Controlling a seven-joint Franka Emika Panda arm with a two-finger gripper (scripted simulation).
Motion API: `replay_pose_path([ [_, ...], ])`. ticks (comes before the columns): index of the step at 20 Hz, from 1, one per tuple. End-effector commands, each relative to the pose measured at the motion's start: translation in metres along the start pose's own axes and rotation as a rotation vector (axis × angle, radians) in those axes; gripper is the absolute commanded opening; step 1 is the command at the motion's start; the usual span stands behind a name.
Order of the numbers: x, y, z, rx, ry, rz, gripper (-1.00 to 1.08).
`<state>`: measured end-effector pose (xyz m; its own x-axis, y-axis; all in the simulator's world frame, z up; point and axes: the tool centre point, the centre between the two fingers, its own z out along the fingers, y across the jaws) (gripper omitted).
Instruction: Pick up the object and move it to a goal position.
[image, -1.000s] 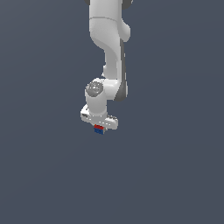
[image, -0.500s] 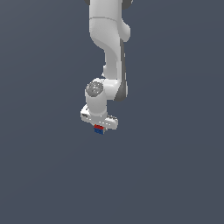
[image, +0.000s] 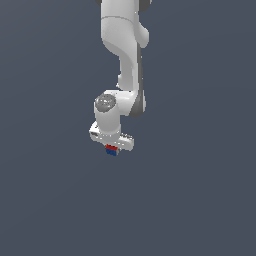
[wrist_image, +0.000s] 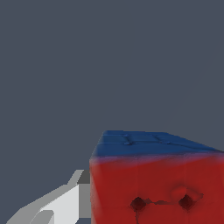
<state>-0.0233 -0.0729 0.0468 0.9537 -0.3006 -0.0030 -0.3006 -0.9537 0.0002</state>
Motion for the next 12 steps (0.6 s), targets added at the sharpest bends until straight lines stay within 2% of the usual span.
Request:
replay_pose_path([
  [1,0.011,-0.001,-0.008,0.000,0.003,0.000,-1.00],
  [12,0.073,-0.004,-0.047,0.000,0.003,0.000,-1.00],
])
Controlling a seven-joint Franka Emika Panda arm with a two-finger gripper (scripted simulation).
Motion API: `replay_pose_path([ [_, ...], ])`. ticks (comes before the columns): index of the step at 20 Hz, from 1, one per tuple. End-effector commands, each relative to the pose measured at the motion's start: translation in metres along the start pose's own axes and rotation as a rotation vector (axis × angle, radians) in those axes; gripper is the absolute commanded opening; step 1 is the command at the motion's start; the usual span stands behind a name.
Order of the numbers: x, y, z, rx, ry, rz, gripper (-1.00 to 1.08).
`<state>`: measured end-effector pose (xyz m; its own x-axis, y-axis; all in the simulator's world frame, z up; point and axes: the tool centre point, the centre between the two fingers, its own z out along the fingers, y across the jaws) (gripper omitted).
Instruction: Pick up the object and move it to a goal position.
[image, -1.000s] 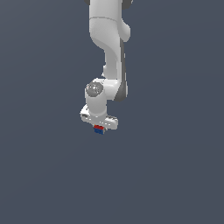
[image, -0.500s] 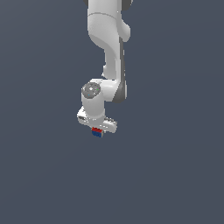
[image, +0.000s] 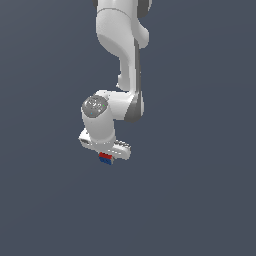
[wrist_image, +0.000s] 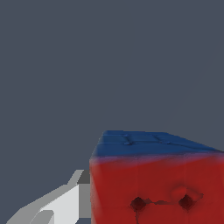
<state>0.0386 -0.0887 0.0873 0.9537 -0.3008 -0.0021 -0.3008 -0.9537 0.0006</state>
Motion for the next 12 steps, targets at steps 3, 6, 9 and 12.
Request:
replay_pose_path([
  [3,0.026,-0.002,-0.017,0.000,0.002,0.000,-1.00],
  [6,0.041,-0.003,-0.026,0.000,0.002,0.000,-1.00],
  [9,0.054,-0.003,-0.034,0.000,0.002,0.000,-1.00],
  [12,0.064,-0.004,-0.040,0.000,0.002,0.000,-1.00],
])
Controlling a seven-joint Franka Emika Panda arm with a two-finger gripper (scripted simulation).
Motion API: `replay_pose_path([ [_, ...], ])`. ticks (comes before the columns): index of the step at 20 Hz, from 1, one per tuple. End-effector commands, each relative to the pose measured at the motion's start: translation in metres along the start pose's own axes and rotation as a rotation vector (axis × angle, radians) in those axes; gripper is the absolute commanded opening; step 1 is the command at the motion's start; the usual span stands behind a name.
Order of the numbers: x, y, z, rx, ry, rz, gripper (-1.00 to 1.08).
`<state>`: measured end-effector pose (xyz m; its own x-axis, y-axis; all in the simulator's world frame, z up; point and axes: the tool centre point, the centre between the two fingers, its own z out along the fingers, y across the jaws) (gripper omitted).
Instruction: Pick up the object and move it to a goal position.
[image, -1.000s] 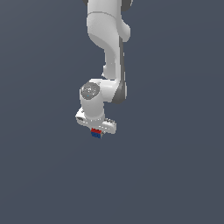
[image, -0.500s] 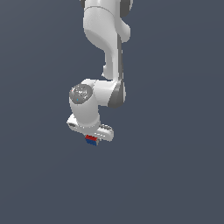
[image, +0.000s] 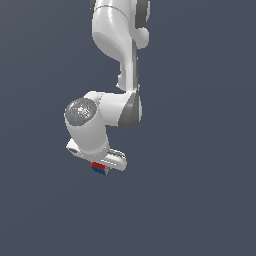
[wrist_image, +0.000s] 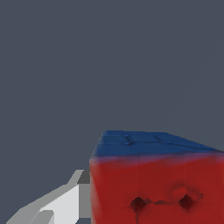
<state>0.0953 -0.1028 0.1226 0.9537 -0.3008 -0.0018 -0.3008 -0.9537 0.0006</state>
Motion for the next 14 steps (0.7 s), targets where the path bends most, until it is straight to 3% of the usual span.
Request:
replay_pose_path([
  [1,0.009,-0.001,-0.006,0.000,0.002,0.000,-1.00],
  [14,0.026,-0.002,-0.015,0.000,0.002,0.000,-1.00],
])
